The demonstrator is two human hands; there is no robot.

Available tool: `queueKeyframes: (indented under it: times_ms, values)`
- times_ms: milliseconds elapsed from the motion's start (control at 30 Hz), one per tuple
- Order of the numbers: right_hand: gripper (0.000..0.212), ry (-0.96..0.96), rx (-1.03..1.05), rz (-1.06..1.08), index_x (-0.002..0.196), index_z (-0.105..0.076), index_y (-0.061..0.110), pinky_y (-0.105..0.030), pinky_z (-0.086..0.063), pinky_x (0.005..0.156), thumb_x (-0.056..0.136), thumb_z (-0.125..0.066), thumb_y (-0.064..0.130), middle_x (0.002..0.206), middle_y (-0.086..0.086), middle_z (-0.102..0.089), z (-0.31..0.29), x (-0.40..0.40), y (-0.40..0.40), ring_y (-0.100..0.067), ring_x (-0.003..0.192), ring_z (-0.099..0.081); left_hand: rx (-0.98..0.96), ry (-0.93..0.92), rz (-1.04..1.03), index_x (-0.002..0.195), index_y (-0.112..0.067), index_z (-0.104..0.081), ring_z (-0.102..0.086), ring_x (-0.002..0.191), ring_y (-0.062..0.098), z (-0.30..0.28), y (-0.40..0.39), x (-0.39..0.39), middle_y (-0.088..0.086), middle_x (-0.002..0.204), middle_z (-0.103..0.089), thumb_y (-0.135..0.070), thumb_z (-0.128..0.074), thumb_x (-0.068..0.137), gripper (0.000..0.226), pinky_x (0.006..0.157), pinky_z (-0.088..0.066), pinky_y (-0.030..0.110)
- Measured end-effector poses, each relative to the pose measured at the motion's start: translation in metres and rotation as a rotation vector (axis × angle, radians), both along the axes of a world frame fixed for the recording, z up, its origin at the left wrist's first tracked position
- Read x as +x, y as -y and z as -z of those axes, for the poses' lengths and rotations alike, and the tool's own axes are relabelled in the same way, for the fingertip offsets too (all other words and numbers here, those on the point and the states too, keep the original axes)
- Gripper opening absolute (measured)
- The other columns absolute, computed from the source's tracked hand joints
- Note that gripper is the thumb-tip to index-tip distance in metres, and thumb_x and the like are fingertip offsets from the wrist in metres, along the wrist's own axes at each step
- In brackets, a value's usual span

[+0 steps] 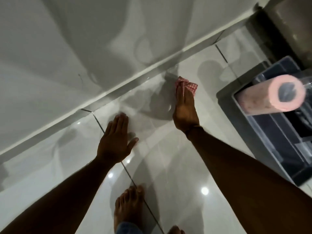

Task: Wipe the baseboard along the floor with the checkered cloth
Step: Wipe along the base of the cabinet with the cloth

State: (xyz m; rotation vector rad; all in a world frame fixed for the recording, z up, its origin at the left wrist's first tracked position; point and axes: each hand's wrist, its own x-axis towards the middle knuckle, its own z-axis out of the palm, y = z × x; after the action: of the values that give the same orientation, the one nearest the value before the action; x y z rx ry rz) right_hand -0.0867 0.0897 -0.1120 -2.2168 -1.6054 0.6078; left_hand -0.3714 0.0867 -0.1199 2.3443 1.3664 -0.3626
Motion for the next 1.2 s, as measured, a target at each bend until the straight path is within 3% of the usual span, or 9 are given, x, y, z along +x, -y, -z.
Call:
queueKeyframes:
  times_ms: [100, 233, 433, 500, 633, 833, 933, 1100, 1200]
  values:
    - [0.067, 0.093, -0.083, -0.052, 0.166, -0.015, 0.008, -0.058, -0.016, 0.135, 0.104, -0.037, -0.001, 0.175, -0.023, -0.013, 0.036, 0.001, -0.008, -0.043, 0.164, -0.010, 0.086, 0.018, 0.008, 0.166, 0.000, -0.018, -0.013, 0.164, 0.036, 0.032, 0.004, -0.005, 0.021, 0.176, -0.012, -0.064, -0.041, 0.099, 0.095, 0.132, -0.019, 0.052]
    - [0.062, 0.176, -0.038, -0.015, 0.167, -0.017, 0.022, -0.056, -0.015, 0.136, 0.109, -0.039, 0.028, 0.177, -0.013, -0.016, 0.058, 0.019, -0.020, -0.035, 0.165, -0.011, 0.177, 0.067, 0.045, 0.168, -0.004, -0.013, -0.006, 0.166, 0.034, 0.059, -0.001, -0.016, 0.017, 0.178, -0.007, -0.074, -0.035, 0.098, 0.101, 0.134, -0.012, 0.051]
    - [0.066, 0.300, 0.022, 0.326, 0.168, -0.003, 0.014, -0.060, -0.001, 0.136, 0.110, -0.031, 0.026, 0.177, -0.019, 0.000, 0.068, 0.109, -0.110, -0.040, 0.165, 0.002, 0.223, 0.077, 0.032, 0.168, -0.005, -0.011, -0.004, 0.166, 0.032, 0.070, -0.002, -0.016, 0.015, 0.179, -0.004, -0.079, -0.034, 0.095, 0.106, 0.134, -0.005, 0.046]
    - [0.066, 0.259, -0.027, 0.316, 0.168, -0.004, 0.014, -0.061, 0.002, 0.136, 0.109, -0.033, 0.024, 0.177, -0.020, 0.000, 0.066, 0.146, -0.139, -0.043, 0.164, 0.003, 0.228, 0.053, 0.041, 0.168, -0.005, -0.010, -0.004, 0.166, 0.033, 0.071, -0.003, -0.017, 0.014, 0.179, -0.003, -0.079, -0.034, 0.095, 0.106, 0.134, -0.007, 0.048]
    - [0.062, 0.245, -0.080, 0.204, 0.165, -0.019, 0.008, -0.066, -0.011, 0.133, 0.108, -0.038, 0.024, 0.175, -0.023, -0.015, 0.061, 0.167, -0.144, -0.045, 0.163, -0.012, 0.204, 0.020, 0.050, 0.168, -0.003, -0.011, -0.005, 0.165, 0.036, 0.066, -0.003, -0.016, 0.015, 0.179, -0.002, -0.077, -0.038, 0.095, 0.107, 0.133, -0.012, 0.051]
    - [0.060, 0.313, -0.047, -0.208, 0.167, -0.011, 0.010, -0.059, -0.003, 0.134, 0.111, -0.017, 0.032, 0.176, -0.022, -0.008, 0.057, 0.046, -0.094, -0.043, 0.164, -0.001, 0.192, 0.038, 0.048, 0.167, -0.002, -0.016, -0.006, 0.165, 0.036, 0.059, -0.003, -0.016, 0.018, 0.178, -0.006, -0.076, -0.035, 0.099, 0.103, 0.134, -0.007, 0.048]
    - [0.059, 0.167, 0.100, -0.300, 0.161, -0.034, 0.009, -0.066, -0.012, 0.131, 0.103, -0.041, 0.012, 0.171, -0.023, -0.027, 0.050, -0.043, -0.065, -0.047, 0.162, -0.008, 0.198, 0.047, 0.048, 0.167, -0.003, -0.016, -0.007, 0.165, 0.035, 0.058, 0.001, -0.021, 0.018, 0.178, -0.008, -0.073, -0.037, 0.099, 0.100, 0.134, -0.010, 0.049]
    - [0.062, 0.051, 0.078, -0.455, 0.164, -0.030, 0.021, -0.055, -0.014, 0.136, 0.105, -0.045, 0.022, 0.175, -0.005, -0.026, 0.043, -0.136, -0.038, -0.033, 0.165, -0.013, 0.182, 0.024, 0.050, 0.168, -0.004, -0.010, -0.005, 0.166, 0.033, 0.058, 0.017, -0.042, 0.018, 0.177, -0.009, -0.071, -0.033, 0.102, 0.097, 0.134, -0.014, 0.050]
    - [0.061, 0.077, 0.097, -0.512, 0.164, -0.030, 0.023, -0.054, -0.014, 0.136, 0.105, -0.044, 0.026, 0.174, -0.004, -0.028, 0.043, -0.163, -0.033, -0.033, 0.165, -0.014, 0.176, 0.017, 0.047, 0.167, -0.001, -0.011, -0.008, 0.165, 0.034, 0.057, 0.022, -0.052, 0.021, 0.175, -0.013, -0.069, -0.037, 0.102, 0.097, 0.132, -0.020, 0.053]
